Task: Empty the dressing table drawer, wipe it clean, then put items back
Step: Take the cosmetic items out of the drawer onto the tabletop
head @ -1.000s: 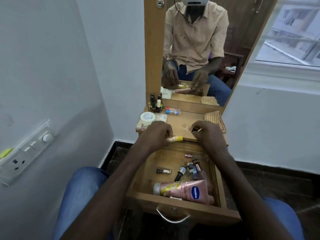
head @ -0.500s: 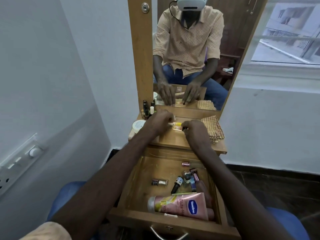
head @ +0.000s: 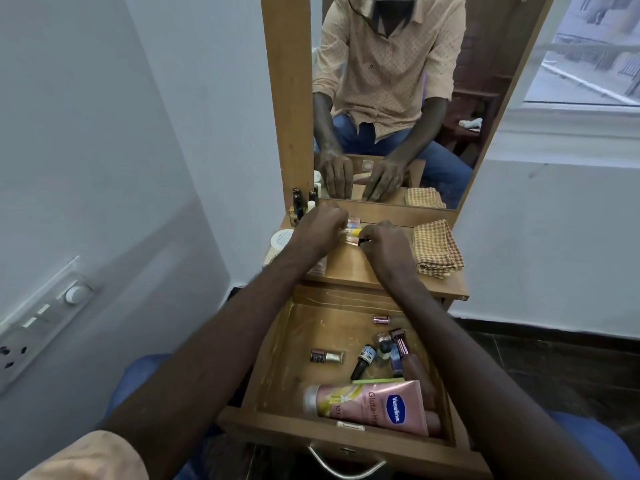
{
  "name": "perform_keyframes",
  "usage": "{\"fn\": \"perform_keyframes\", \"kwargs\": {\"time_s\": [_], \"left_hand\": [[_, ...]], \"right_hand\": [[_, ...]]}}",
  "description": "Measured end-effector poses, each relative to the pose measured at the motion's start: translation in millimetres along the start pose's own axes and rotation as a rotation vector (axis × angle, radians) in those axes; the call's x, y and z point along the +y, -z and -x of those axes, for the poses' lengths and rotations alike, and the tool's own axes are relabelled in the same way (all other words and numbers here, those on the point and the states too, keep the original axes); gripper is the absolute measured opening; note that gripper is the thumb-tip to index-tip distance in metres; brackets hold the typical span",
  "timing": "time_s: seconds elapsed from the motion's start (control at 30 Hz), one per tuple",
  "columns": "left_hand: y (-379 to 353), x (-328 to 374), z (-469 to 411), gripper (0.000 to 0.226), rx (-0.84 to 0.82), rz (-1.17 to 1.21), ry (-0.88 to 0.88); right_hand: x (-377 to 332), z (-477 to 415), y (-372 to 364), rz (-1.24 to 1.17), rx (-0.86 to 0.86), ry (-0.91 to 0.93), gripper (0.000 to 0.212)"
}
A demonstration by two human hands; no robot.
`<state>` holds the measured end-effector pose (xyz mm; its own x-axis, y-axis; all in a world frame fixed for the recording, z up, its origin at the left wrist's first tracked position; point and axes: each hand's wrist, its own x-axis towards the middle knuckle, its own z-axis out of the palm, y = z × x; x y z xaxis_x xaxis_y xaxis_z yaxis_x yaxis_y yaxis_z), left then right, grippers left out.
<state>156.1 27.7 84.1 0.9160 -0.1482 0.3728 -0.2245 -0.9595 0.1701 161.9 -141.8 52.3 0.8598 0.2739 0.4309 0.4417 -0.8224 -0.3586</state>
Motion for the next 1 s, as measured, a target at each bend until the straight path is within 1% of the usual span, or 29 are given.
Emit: {"fn": "perform_keyframes", "kwargs": {"time_s": [0.13,0.23,0.27,0.37,0.43,0.5,0.57,0.63,0.7,0.77,0.83,0.87,0.9,1.0], "left_hand": [[2,6,5,0.021,0.038,-0.02,0.015],[10,13,20,0.028,0.124,0.05,0.054],[13,17,29,0.029,0.152,0.076,0.055],[19,30,70,0.031,0.224,0.162,0.024],[20,35,110,0.03,0.224,0.236,-0.03],[16,35,151,0.027,0.16,0.29,-0.069],[6,34,184,0.029,0.033,0.29,-0.007],[-2,36,208,0.039,-0.106,0.223,0.088],[-13,39,216,0.05,-0.251,0.165,0.16],[-17,45,219,0.049,-0.351,0.13,0.184],[-22,48,220,0.041,-0.408,0.091,0.164],[-24,48,221,0.037,-0.42,0.081,0.164],[-25,47,220,0.034,-0.427,0.08,0.177],[-26,44,222,0.026,-0.419,0.091,0.214]], "right_hand": [[-3,-3,-2,-0.04,0.008,-0.002,0.01],[-7,-4,-3,-0.059,0.011,0.02,0.007],[-9,-4,-2,-0.063,0.009,0.026,0.009],[-9,5,11,-0.108,0.041,0.049,0.028],[-8,21,26,-0.164,0.093,0.05,0.03],[-5,49,43,-0.252,0.141,0.034,0.026],[1,83,54,-0.321,0.142,0.011,0.022],[9,121,60,-0.315,0.083,-0.015,0.017],[22,149,57,-0.284,0.009,-0.09,0.013],[27,171,55,-0.243,-0.116,-0.184,0.016],[22,185,54,-0.203,-0.224,-0.209,0.022],[18,190,54,-0.193,-0.239,-0.213,0.024],[13,192,54,-0.196,-0.231,-0.221,0.025],[3,198,55,-0.202,-0.129,-0.266,0.018]]}}
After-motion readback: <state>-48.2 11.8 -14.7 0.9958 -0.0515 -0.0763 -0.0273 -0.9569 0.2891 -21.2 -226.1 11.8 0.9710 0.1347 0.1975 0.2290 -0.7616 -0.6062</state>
